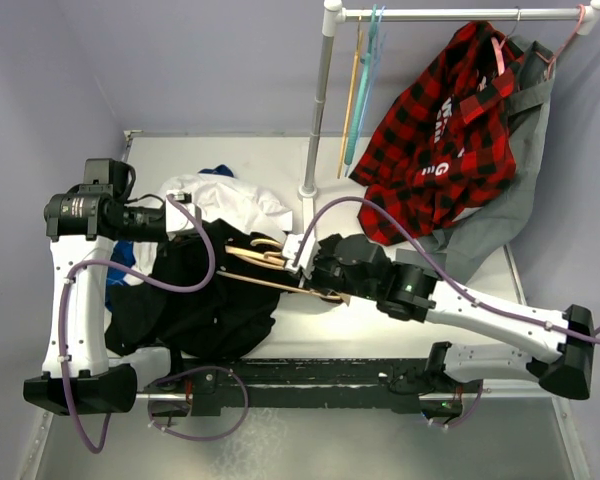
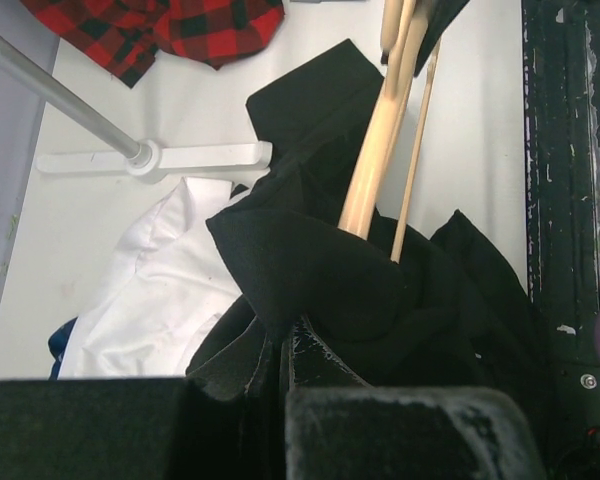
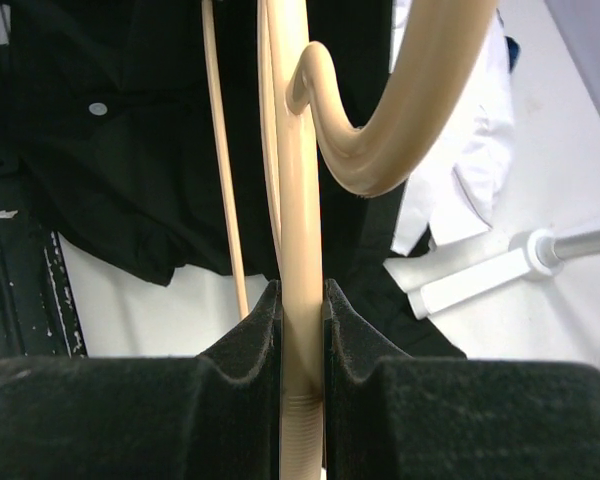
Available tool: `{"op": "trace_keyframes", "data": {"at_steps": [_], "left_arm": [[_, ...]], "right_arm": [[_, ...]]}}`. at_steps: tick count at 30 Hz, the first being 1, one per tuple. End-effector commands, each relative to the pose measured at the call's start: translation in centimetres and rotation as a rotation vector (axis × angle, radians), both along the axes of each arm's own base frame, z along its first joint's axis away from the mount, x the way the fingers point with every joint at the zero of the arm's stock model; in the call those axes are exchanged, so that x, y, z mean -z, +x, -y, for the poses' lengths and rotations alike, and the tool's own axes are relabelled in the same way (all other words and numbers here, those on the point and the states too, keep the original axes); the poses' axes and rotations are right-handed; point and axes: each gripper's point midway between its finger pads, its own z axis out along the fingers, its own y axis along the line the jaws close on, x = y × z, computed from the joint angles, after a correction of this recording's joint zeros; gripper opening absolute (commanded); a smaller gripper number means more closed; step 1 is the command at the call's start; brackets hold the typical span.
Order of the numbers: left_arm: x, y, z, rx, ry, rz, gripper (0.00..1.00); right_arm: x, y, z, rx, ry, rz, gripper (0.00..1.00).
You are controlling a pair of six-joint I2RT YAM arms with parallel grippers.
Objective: Place the shirt on the hanger
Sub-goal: Hang the shirt on the hanger.
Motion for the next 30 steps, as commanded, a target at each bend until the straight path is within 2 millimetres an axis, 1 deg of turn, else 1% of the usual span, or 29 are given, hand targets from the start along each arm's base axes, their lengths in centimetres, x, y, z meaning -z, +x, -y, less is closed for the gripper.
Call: {"op": "trace_keyframes", "data": {"at_steps": [1, 5, 7, 11, 14, 17, 20, 25, 30], "left_arm": [[-1.2, 0.0, 0.4, 0.024, -0.022, 0.045, 0.00], [-1.0, -0.3, 0.6, 0.034, -0.026, 0.029, 0.00], [-0.8, -0.6, 0.8, 0.045, -0.030, 0.016, 0.00], [-0.5, -1.5, 1.4, 0.075, -0.024, 0.009, 0.00], [-0.4, -2.1, 2.0, 0.099, -0.024, -0.007, 0.00], [-0.3, -2.6, 2.6, 0.123, -0.030, -0.028, 0.00], [-0.2, -3.2, 3.1, 0.146, -0.032, -0.047, 0.00], [-0.1, -3.9, 3.3, 0.153, -0.020, -0.053, 0.00], [0.2, -4.1, 3.1, 0.146, -0.005, -0.062, 0.00]], "right_arm": [[-4.2, -0.6, -3.3, -0.134, 0.087, 0.056, 0.00], [-4.2, -0.4, -4.8, -0.172, 0.076, 0.074, 0.00], [-4.7, -0.6, -5.7, -0.206, 0.098, 0.077, 0.00], [-5.7, 0.3, -5.9, -0.187, 0.123, 0.123, 0.00], [-6.5, 0.2, -6.2, -0.216, 0.157, 0.126, 0.00], [-6.7, 0.5, -6.6, -0.220, 0.164, 0.125, 0.00], [-6.7, 1.7, -6.4, -0.196, 0.163, 0.126, 0.00], [-6.4, 4.9, -5.0, -0.133, 0.165, 0.110, 0.00], [-6.9, 6.1, -4.6, -0.120, 0.167, 0.122, 0.00]]}}
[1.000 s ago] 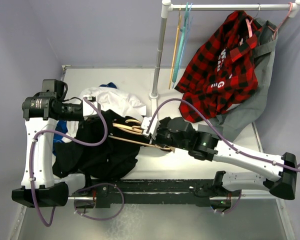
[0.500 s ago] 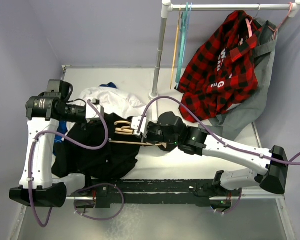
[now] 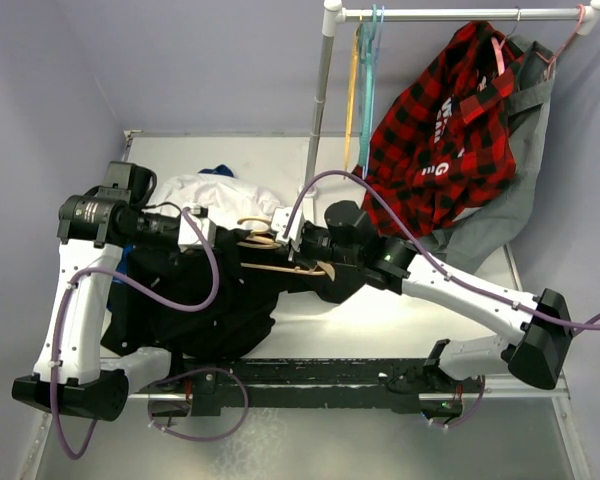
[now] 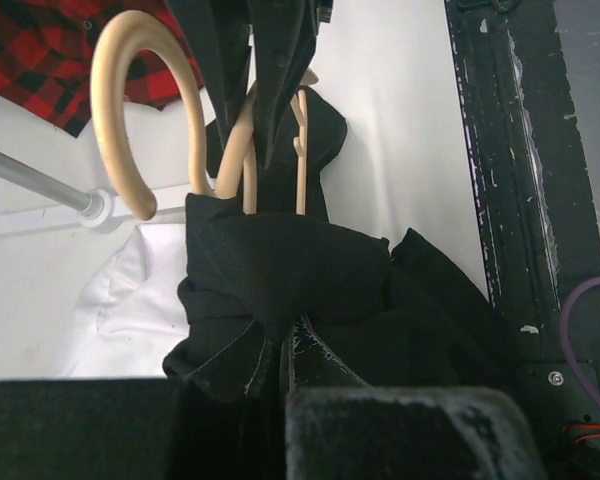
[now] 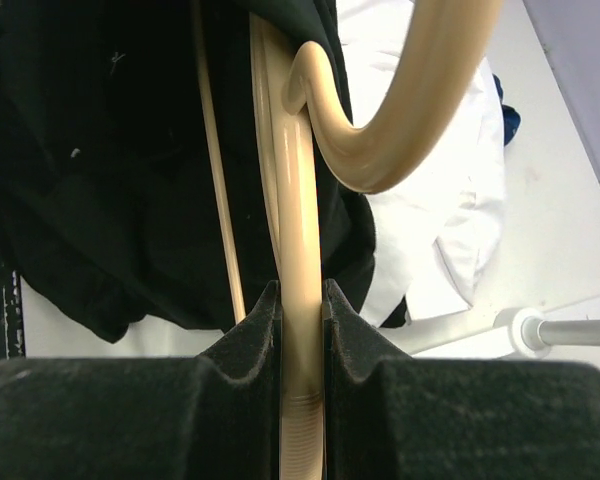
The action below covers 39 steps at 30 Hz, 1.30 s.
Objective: Place the shirt on the hanger
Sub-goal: Hang the shirt on the hanger.
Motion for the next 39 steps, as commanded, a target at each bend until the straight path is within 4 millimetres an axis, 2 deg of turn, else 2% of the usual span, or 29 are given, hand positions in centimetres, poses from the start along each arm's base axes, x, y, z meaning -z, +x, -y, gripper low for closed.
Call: {"op": "trace_keyframes", "data": {"at_steps": [1, 5, 11, 13, 19, 23, 28, 39], "left_arm": [[0.0, -1.3, 0.2, 0.003, -0.009, -0.033, 0.00], [0.6, -1.2, 0.1, 0.002, 0.005, -0.042, 0.03], [0.7, 0.3, -0.1, -0.026, 0.020, -0.025, 0.03], [0.1, 1.0, 0.0, -0.044, 0.014, 0.000, 0.07], [-2.7, 2.2, -0.1, -0.087, -0.008, 0.104, 0.08], [-3.4, 2.5, -0.3, -0.105, 0.003, 0.144, 0.08], [-2.5, 2.4, -0.2, -0.097, -0.001, 0.100, 0.08], [-0.5, 2.7, 0.1, -0.091, -0.003, 0.030, 0.10]], "right_arm": [[-6.6, 1.5, -0.9, -0.001, 0.157, 0.109, 0.00], [-7.4, 1.3, -1.5, -0.035, 0.174, 0.107, 0.00], [-7.1, 1.1, -1.9, -0.056, 0.149, 0.084, 0.00], [-6.9, 0.9, -2.0, -0.063, 0.148, 0.073, 0.00], [-5.4, 0.7, -1.4, -0.050, 0.127, 0.053, 0.00], [-4.8, 0.3, -1.2, -0.051, 0.126, 0.034, 0.00], [-5.2, -0.1, -1.1, -0.060, 0.149, 0.021, 0.00], [-8.1, -1.0, -1.5, -0.106, 0.199, 0.031, 0.00]]}}
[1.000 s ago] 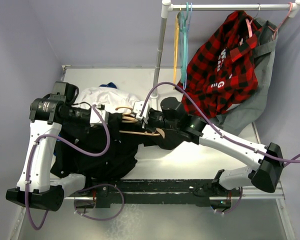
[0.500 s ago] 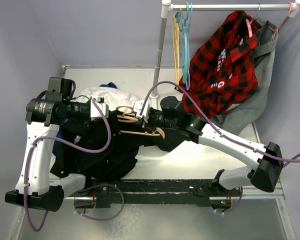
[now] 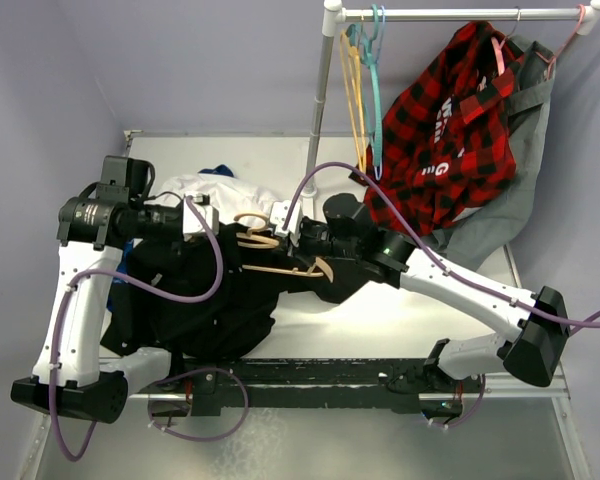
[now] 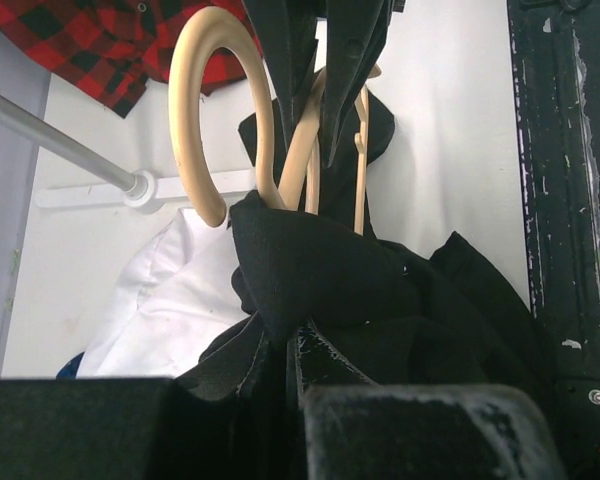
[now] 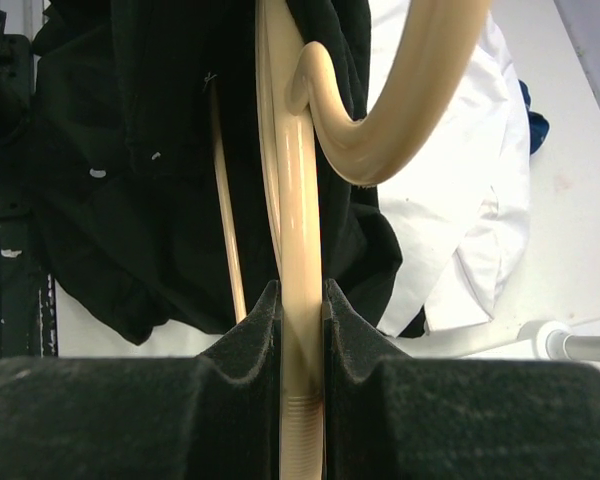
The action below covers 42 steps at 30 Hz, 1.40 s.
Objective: Place the shirt on the hanger
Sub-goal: Hang the shirt on the hanger.
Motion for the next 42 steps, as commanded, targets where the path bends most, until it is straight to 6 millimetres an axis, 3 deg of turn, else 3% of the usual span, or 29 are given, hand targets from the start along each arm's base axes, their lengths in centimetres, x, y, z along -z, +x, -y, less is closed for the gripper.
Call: {"op": "trace_keyframes", "data": {"at_steps": [1, 4, 9, 12, 15, 23, 28, 34, 35, 37, 39, 40, 41, 42], "left_arm": [[0.4, 0.2, 0.3, 0.004, -0.015, -0.026, 0.10], [0.5, 0.5, 0.3, -0.005, -0.009, -0.029, 0.11], [1.4, 0.6, 0.1, -0.008, 0.010, -0.055, 0.24], [2.3, 0.6, -0.3, -0.014, 0.039, -0.068, 0.45], [2.9, 0.6, -0.5, -0.016, 0.057, -0.086, 0.54], [3.1, 0.8, -0.2, -0.009, 0.038, -0.111, 0.57], [3.2, -0.1, 0.6, 0.034, 0.009, -0.175, 0.54], [3.9, -1.3, 1.1, 0.078, -0.005, -0.320, 0.79], [4.1, -1.4, 1.1, 0.073, -0.003, -0.336, 0.87], [4.5, -1.5, 1.2, 0.075, -0.005, -0.354, 0.92], [4.9, -1.9, 1.3, 0.089, -0.018, -0.365, 0.87], [5.0, -2.0, 1.5, 0.097, -0.028, -0.372, 0.75], [5.1, -2.0, 1.6, 0.102, -0.038, -0.379, 0.53], [5.2, -2.0, 1.7, 0.106, -0.046, -0.385, 0.15]], "right_arm": [[-7.3, -0.9, -1.0, -0.063, 0.182, 0.082, 0.00], [-7.4, -1.2, -1.3, -0.071, 0.184, 0.084, 0.00], [-8.2, -1.4, -1.4, -0.072, 0.191, 0.091, 0.00], [-8.5, -1.2, -1.2, -0.061, 0.189, 0.098, 0.00], [-8.4, -1.1, -1.1, -0.057, 0.183, 0.099, 0.00], [-8.2, -1.0, -2.1, -0.078, 0.189, 0.093, 0.00], [-8.5, -0.9, -2.8, -0.082, 0.208, 0.099, 0.00], [-8.5, -0.6, -3.2, -0.077, 0.195, 0.109, 0.00], [-8.5, -0.6, -3.1, -0.070, 0.195, 0.114, 0.00], [-8.7, -0.5, -2.9, -0.062, 0.199, 0.123, 0.00], [-8.7, -0.6, -2.6, -0.055, 0.202, 0.127, 0.00], [-8.7, -0.6, -2.5, -0.051, 0.203, 0.128, 0.00], [-8.6, -0.6, -2.4, -0.048, 0.201, 0.128, 0.00], [-8.6, -0.5, -2.3, -0.043, 0.201, 0.130, 0.00]]}}
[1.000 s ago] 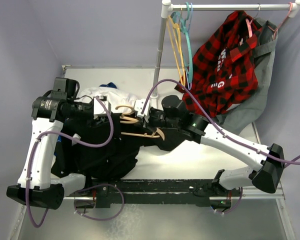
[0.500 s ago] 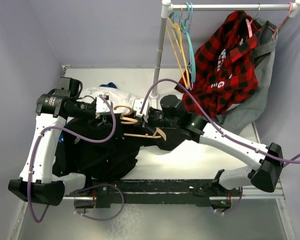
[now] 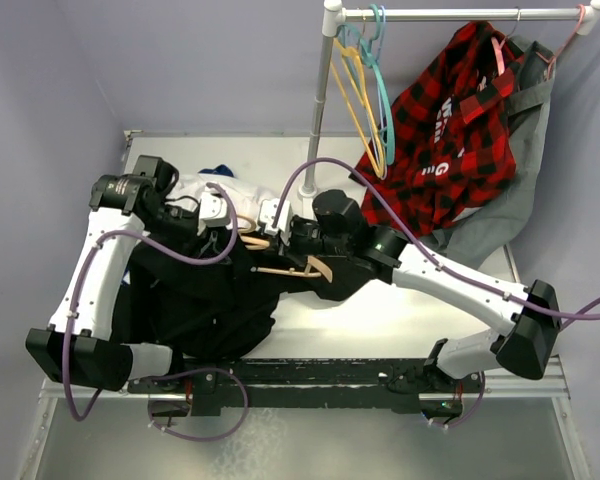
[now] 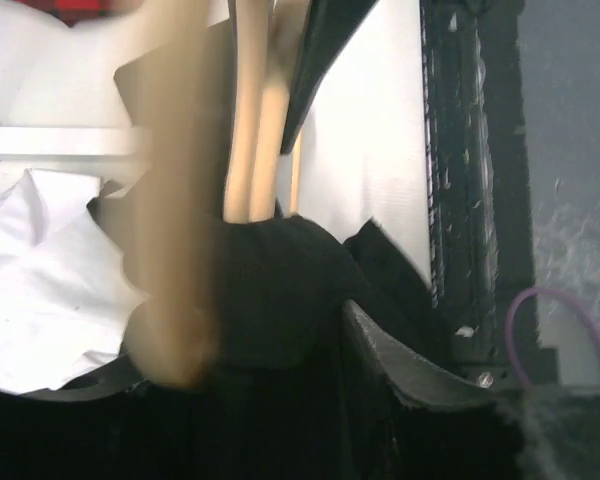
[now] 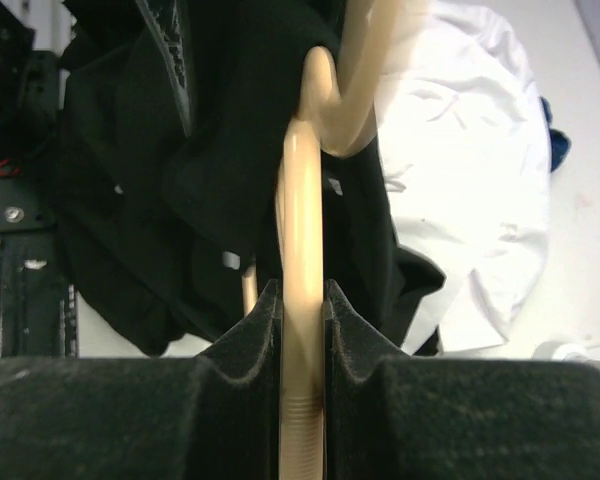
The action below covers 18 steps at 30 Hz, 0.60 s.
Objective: Place the shirt on the hanger
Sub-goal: Hang the shirt on the hanger.
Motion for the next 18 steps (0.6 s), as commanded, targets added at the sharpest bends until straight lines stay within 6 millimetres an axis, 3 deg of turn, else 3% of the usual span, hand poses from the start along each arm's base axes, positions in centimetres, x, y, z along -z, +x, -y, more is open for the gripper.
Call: {"op": "trace_keyframes", "data": {"at_steps": [1, 10, 18], "left_arm": [[-0.3, -1.1, 1.2, 0.045, -0.090, -0.047, 0.00], [-3.1, -3.0, 2.1, 0.094, -0.209, 0.054, 0.00], [-2.6, -4.1, 2.3, 0.110, -0.226, 0.047, 0.00]], "right_arm": [[-8.0, 0.0, -0.6, -0.008, 0.215, 0.144, 0.00], [-7.9, -0.2, -0.2, 0.005, 0.237, 0.143, 0.00], [-7.4, -0.8, 0.0, -0.016, 0.254, 0.134, 0.00]]}}
